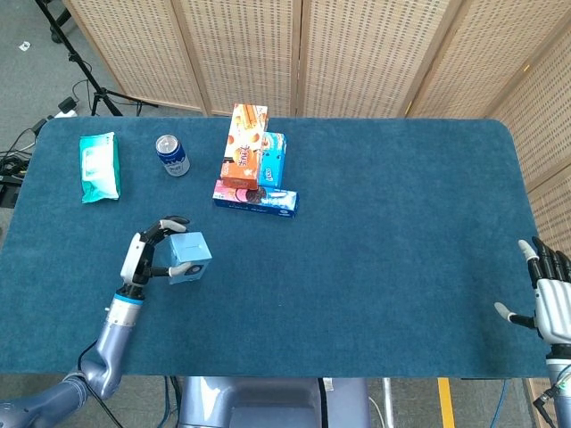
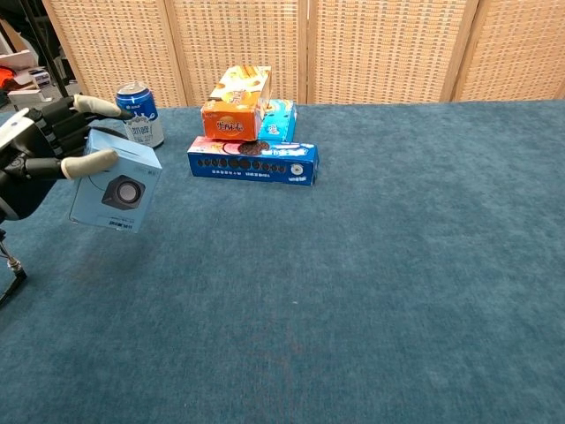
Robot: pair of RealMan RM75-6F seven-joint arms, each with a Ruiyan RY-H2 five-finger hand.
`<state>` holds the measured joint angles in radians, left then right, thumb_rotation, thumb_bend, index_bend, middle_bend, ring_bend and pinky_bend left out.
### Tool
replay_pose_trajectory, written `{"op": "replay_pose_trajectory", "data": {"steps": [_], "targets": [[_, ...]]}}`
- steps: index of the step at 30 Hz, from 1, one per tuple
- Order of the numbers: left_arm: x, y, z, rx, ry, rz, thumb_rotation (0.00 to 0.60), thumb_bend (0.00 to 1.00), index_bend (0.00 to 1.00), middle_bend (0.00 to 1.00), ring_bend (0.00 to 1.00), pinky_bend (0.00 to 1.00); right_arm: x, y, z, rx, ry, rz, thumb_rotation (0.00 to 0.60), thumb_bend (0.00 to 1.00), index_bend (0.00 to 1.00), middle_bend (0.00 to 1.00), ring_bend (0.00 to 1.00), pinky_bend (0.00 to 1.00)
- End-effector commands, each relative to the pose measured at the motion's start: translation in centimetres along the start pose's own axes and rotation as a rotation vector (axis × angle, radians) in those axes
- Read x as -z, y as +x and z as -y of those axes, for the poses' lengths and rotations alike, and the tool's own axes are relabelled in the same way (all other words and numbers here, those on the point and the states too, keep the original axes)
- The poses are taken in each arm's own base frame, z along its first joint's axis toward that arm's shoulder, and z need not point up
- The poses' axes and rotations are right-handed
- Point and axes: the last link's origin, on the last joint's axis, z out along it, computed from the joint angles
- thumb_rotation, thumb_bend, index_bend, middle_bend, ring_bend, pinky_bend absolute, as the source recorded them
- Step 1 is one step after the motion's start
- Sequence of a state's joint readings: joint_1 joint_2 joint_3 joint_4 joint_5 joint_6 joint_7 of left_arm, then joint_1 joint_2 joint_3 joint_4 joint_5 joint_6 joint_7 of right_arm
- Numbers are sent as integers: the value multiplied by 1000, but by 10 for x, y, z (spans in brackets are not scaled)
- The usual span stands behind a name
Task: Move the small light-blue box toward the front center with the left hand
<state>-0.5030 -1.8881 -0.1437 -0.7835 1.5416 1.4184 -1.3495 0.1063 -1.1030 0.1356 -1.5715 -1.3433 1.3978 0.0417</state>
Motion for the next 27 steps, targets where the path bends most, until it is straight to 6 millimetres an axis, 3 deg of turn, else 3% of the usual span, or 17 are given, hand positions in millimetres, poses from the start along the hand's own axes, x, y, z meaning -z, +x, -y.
{"op": "replay_pose_trajectory", "data": {"steps": [1,9,12,14,16,19,22,27], "targets": [[2,0,5,0,21,-6,600,0,437,374,377,504,0,0,0,-1,-1,0,600,0,0,0,0,0],[8,3,17,-32,89,-14,600,0,436,364,376,503,0,1,-1,-3,-3,-2,600,0,0,0,0,0],[11,5,22,-56,119,-5,600,0,433,284,326,490,1,1,-1,-5,-3,-4,600,0,0,0,0,0],[20,8,29,-101,179,54,600,0,419,164,187,416,1,2,-1,-6,-2,-5,600,0,0,0,0,0],[23,10,30,-112,194,70,600,0,333,30,31,271,1,2,-1,-6,-2,-5,600,0,0,0,0,0],[27,14,29,-129,199,82,600,0,193,0,0,129,2,2,-1,-5,0,-6,600,0,0,0,0,0],[33,21,19,-134,149,57,600,0,100,0,0,79,2,2,0,-5,2,-8,600,0,0,0,0,0],[46,29,-1,-137,50,35,600,0,73,0,0,64,3,2,1,-3,7,-9,600,0,0,0,0,0]]}}
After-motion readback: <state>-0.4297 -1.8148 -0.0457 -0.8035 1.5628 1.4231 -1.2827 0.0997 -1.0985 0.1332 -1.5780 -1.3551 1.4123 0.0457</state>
